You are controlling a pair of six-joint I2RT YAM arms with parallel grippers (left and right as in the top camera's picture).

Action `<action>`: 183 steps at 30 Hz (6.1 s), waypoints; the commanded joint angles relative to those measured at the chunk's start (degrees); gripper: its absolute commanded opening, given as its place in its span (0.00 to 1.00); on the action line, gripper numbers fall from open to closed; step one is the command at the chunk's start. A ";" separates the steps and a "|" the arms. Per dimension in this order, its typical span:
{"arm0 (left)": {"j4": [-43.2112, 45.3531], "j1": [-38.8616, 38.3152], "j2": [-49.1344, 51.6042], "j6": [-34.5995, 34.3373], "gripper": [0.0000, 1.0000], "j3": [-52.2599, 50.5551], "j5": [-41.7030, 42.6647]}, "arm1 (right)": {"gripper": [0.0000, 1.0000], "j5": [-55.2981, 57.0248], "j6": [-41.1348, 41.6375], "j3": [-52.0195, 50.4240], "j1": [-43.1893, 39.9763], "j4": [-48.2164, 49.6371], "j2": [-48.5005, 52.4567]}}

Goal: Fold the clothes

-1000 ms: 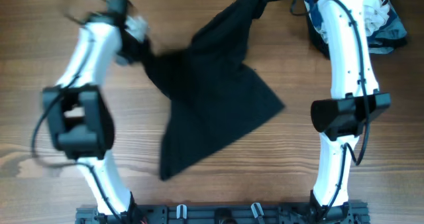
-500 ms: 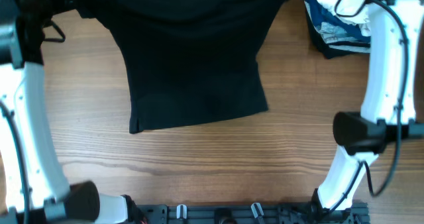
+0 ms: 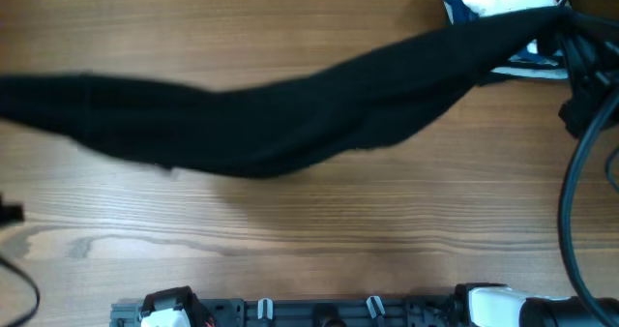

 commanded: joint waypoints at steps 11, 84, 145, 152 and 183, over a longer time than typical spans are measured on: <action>-8.33 0.20 27.82 -0.55 0.04 -0.17 -5.62 | 0.04 -0.07 0.46 0.13 -0.55 -0.63 22.43; 38.53 8.85 66.25 -16.94 1.00 -57.86 -11.45 | 1.00 -0.26 12.52 -5.81 1.16 14.82 52.30; -5.05 -36.81 49.31 -33.75 0.04 -67.65 20.46 | 0.92 -3.91 12.72 -21.92 4.24 27.06 52.52; -9.11 -27.56 33.97 -33.55 0.04 -67.58 18.01 | 0.44 -5.99 18.10 -34.53 6.38 38.77 52.68; -6.93 -9.29 26.23 -16.81 0.04 -34.64 0.00 | 0.04 8.57 18.01 -37.22 2.40 44.37 22.32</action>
